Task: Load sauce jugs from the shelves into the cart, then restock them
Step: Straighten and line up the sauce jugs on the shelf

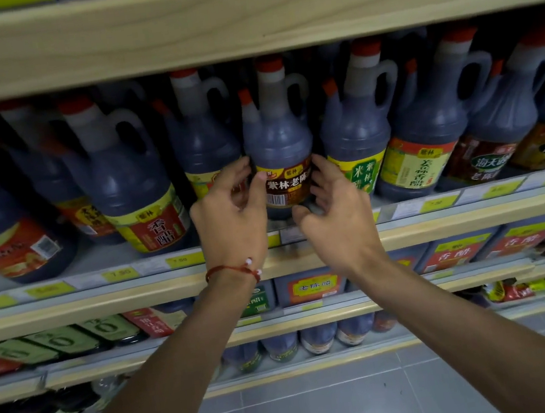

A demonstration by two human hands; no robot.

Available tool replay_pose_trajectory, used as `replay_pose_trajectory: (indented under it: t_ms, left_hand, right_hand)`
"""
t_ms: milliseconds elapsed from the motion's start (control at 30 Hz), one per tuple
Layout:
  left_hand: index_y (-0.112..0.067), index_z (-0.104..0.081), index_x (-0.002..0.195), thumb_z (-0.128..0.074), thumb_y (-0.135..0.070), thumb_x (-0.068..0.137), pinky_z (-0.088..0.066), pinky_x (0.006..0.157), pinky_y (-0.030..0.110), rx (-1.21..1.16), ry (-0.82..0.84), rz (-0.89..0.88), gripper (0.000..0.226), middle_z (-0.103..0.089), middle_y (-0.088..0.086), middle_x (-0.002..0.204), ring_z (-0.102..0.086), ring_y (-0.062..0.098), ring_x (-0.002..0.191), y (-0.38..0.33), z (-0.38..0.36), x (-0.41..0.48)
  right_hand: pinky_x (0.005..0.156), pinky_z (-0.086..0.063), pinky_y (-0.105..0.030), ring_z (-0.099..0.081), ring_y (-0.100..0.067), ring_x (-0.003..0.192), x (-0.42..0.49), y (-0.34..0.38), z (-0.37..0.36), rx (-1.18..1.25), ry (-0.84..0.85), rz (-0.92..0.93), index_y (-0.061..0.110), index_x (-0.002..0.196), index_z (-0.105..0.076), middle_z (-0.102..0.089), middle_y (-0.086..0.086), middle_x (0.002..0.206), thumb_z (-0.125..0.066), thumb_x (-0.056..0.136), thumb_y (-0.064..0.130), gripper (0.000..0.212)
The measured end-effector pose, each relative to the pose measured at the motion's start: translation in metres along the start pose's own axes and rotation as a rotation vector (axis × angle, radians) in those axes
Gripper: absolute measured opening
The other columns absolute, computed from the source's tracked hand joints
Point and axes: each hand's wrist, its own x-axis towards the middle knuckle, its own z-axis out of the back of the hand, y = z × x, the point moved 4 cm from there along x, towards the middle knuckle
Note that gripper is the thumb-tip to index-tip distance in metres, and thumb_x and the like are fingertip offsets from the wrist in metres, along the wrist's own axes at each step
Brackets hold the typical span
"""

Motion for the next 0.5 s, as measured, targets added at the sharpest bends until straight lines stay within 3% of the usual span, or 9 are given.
replay_pose_trajectory:
  t_ms: [67,133,200,267,333,433,500]
  left_hand:
    - [-0.011,-0.069,0.121,-0.071,-0.018,0.092,-0.055,0.079,0.013,0.012,-0.055,-0.041,0.03,-0.071,-0.009,0.104,-0.067,-0.011,0.088,-0.011,0.004,0.007]
    - [-0.01,-0.068,0.124,-0.072,-0.019,0.091,-0.051,0.073,0.008,0.05,-0.106,-0.082,0.034,-0.074,0.0,0.105,-0.066,-0.012,0.082,-0.024,0.007,0.015]
    - [-0.018,-0.068,0.128,-0.071,-0.032,0.09,-0.057,0.077,0.023,0.136,-0.128,-0.105,0.04,-0.076,0.001,0.102,-0.07,-0.001,0.085,-0.031,0.01,0.023]
    - [-0.029,-0.065,0.131,-0.065,-0.048,0.089,-0.058,0.084,0.036,0.243,-0.056,-0.108,0.046,-0.077,-0.002,0.106,-0.072,0.017,0.099,-0.035,0.011,0.034]
    - [-0.036,-0.062,0.132,-0.056,-0.057,0.091,-0.055,0.085,0.038,0.402,0.066,-0.123,0.047,-0.074,-0.002,0.113,-0.068,0.029,0.107,-0.039,0.009,0.046]
    - [-0.031,-0.066,0.123,-0.051,-0.055,0.097,-0.047,0.078,0.037,0.6,0.202,-0.218,0.038,-0.073,0.004,0.112,-0.064,0.036,0.108,-0.048,0.006,0.059]
    - [-0.026,-0.068,0.117,-0.051,-0.052,0.098,-0.047,0.074,0.038,0.607,0.244,-0.292,0.036,-0.074,0.005,0.109,-0.064,0.037,0.105,-0.048,0.006,0.062]
  right_hand:
    - [0.107,-0.053,-0.034,-0.064,-0.005,0.114,-0.001,0.0,0.001,0.003,-0.03,-0.012,0.026,0.148,-0.049,-0.065,0.026,0.109,-0.07,0.081,0.009,0.072]
    - [0.107,-0.053,-0.037,-0.065,-0.01,0.117,-0.001,0.001,-0.002,-0.015,-0.062,-0.021,0.027,0.149,-0.047,-0.069,0.018,0.115,-0.073,0.082,0.013,0.073]
    - [0.106,-0.054,-0.041,-0.066,-0.016,0.12,0.0,0.001,-0.007,-0.046,-0.089,-0.013,0.029,0.15,-0.044,-0.071,0.007,0.125,-0.076,0.081,0.021,0.076]
    - [0.1,-0.056,-0.04,-0.068,-0.018,0.116,0.002,0.002,-0.01,-0.1,-0.119,-0.005,0.029,0.147,-0.046,-0.073,0.005,0.121,-0.08,0.079,0.027,0.077]
    - [0.094,-0.057,-0.04,-0.069,-0.021,0.111,0.003,0.004,-0.013,-0.124,-0.167,-0.004,0.027,0.142,-0.05,-0.075,0.005,0.117,-0.084,0.076,0.03,0.074]
    - [0.087,-0.057,-0.041,-0.069,-0.029,0.108,0.0,0.011,-0.018,-0.123,-0.247,-0.03,0.023,0.135,-0.051,-0.073,-0.001,0.118,-0.092,0.07,0.034,0.078]
    - [0.086,-0.056,-0.042,-0.067,-0.034,0.109,-0.001,0.016,-0.025,-0.151,-0.303,-0.055,0.021,0.132,-0.05,-0.072,-0.005,0.119,-0.093,0.068,0.035,0.079]
